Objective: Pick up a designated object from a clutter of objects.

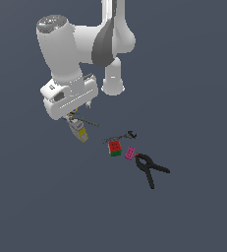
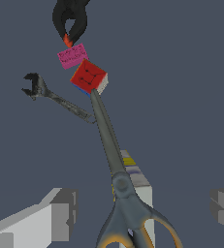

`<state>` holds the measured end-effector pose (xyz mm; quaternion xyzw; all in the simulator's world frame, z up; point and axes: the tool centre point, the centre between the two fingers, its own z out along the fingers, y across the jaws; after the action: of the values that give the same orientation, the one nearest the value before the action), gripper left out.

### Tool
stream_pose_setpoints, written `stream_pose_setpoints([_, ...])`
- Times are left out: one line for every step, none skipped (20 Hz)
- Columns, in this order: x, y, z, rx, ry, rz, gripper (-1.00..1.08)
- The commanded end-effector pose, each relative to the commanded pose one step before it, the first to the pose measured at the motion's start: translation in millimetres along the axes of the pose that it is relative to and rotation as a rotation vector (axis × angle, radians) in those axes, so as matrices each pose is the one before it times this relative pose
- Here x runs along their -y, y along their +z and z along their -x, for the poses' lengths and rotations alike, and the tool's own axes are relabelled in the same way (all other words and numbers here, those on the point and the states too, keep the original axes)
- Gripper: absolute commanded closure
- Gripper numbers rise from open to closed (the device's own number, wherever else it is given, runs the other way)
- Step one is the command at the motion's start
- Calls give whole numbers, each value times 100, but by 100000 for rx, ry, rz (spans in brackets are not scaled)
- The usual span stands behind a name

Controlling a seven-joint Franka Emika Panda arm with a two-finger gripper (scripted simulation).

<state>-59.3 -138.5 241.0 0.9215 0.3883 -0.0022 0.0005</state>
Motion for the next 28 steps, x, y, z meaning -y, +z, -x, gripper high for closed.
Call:
stream_pose_setpoints([-76, 261, 549, -175, -2907, 45, -92])
stream_pose_setpoints([-18, 83, 178, -50, -876, 9, -92])
stream_pose_setpoints([-14, 74, 159, -45, -784, 8, -92])
stream_pose_setpoints([-11, 65, 141, -40, -691, 8, -92])
stream_pose_setpoints([-8, 56, 121, -34, -601, 7, -92])
stream_pose_setpoints([-6, 48, 103, -29, -507, 6, -92])
stream_pose_setpoints([-4, 39, 83, -24, -416, 5, -92])
stream_pose_setpoints([-3, 30, 65, -18, -323, 4, -92])
stream_pose_setpoints([-2, 22, 48, -13, -229, 3, -92])
stream_pose_setpoints([-1, 13, 28, -8, -138, 2, -92])
stream_pose_setpoints([0, 4, 8, -3, -49, 1, -92])
stream_pose_setpoints([0, -22, -43, 23, 330, -17, -92])
stream_pose_setpoints([0, 28, 2, 0, 0, 0, -92])
stream_pose_setpoints([1, 83, 5, 0, 0, 0, -92])
stream_pose_setpoints([2, 138, 9, 0, 0, 0, -92])
stream_pose_setpoints([3, 193, 13, 0, 0, 0, -92])
stream_pose_setpoints([4, 248, 16, 0, 0, 0, -92])
stream_pose_setpoints([17, 300, -4, 20, -42, 15, -92])
stream_pose_setpoints([7, 359, 24, 0, 0, 0, -92])
stream_pose_setpoints([19, 411, 3, 19, -43, 14, -92])
stream_pose_setpoints([8, 469, 30, 0, 0, 0, -92])
stream_pose_setpoints([17, 509, 7, 15, -45, 12, -92])
stream_pose_setpoints([13, 469, 2, 10, -47, 10, -92])
stream_pose_setpoints([-3, 418, 19, 0, 0, 0, -92])
stream_pose_setpoints([2, 363, -9, -4, -49, 2, -92])
stream_pose_setpoints([-12, 311, 7, 0, 0, 0, -92])
stream_pose_setpoints([-7, 256, -17, -15, -46, -4, -92])
stream_pose_setpoints([-15, 201, -2, 0, 0, 0, -92])
